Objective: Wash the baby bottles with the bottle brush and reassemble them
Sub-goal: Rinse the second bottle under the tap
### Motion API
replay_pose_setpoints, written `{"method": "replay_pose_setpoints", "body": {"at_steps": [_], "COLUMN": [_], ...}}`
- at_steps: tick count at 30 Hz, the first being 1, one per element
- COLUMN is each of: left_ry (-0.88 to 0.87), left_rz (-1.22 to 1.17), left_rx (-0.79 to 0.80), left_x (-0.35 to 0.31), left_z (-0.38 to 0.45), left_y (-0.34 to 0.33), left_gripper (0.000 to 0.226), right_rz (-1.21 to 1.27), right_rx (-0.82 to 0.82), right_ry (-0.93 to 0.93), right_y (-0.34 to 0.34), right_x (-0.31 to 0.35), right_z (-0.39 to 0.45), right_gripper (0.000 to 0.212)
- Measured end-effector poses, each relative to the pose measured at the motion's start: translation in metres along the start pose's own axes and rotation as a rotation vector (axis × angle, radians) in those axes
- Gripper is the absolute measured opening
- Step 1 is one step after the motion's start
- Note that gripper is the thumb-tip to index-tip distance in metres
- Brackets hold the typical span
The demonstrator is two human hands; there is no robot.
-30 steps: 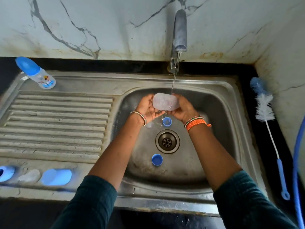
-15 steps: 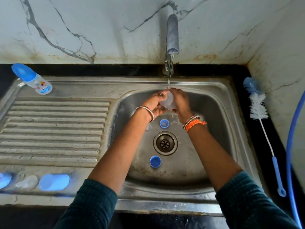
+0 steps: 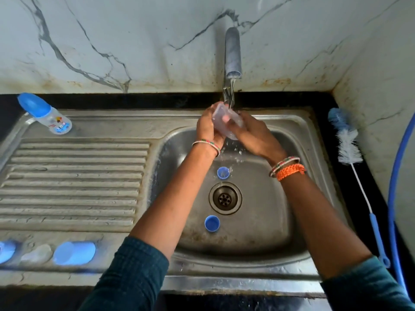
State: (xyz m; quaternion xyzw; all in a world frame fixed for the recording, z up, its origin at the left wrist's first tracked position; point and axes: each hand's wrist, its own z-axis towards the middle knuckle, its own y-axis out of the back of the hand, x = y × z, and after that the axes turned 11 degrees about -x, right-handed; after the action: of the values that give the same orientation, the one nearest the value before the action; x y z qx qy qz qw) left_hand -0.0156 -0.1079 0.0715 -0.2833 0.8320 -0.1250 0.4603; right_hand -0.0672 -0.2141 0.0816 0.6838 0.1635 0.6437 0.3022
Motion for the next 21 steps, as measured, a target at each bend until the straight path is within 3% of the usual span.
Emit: {"method": "replay_pose_setpoints", "body": {"at_steps": [3, 5, 6, 9, 11, 14, 17, 21], "left_ry": [0.059, 0.043, 0.011, -0.312, -0.416, -0.042, 0.202, 0.353], "left_rz": [0.085, 0.132, 0.167, 0.483, 0.567, 0.379, 0.35, 0.347], "left_rx": [-0.163, -0.16, -0.141, -0.087, -0.015, 0.045, 0.095, 0.013], "left_x": [-0.001, -0.002, -0.001, -0.005, -0.009, -0.016, -0.006, 0.001], "left_z": [0.001, 0.005, 0.009, 0.006, 0.003, -0.006, -0.016, -0.018], "left_y": [-0.004, -0.002, 0.0, 0.01, 0.016, 0.014, 0.01, 0.019], "left_gripper": [0.034, 0.055, 0.055, 0.02, 0.02, 0.032, 0.041, 0.046], "right_rz": [-0.371, -0.526, -0.595, -0.657, -0.388, 0.341, 0.668, 0.925], "right_rx": [-0.087, -0.123, -0.134, -0.142, -0.083, -0.194, -0.288, -0.096], "right_ry": [0.176, 0.229, 0.27, 0.365, 0.279, 0.136, -0.018, -0.147], "right_y": [0.001, -0.002, -0.002, 0.004, 0.008, 0.001, -0.018, -0.034], "right_x": [-0.003, -0.003, -0.004, 0.0, 0.005, 0.017, 0.028, 0.027], "right_z": [-0.002, 0.0, 0.002, 0.011, 0.014, 0.012, 0.011, 0.007], "right_gripper": [0.062, 0.068, 0.07, 0.07, 0.072, 0.044, 0.019, 0.006]}}
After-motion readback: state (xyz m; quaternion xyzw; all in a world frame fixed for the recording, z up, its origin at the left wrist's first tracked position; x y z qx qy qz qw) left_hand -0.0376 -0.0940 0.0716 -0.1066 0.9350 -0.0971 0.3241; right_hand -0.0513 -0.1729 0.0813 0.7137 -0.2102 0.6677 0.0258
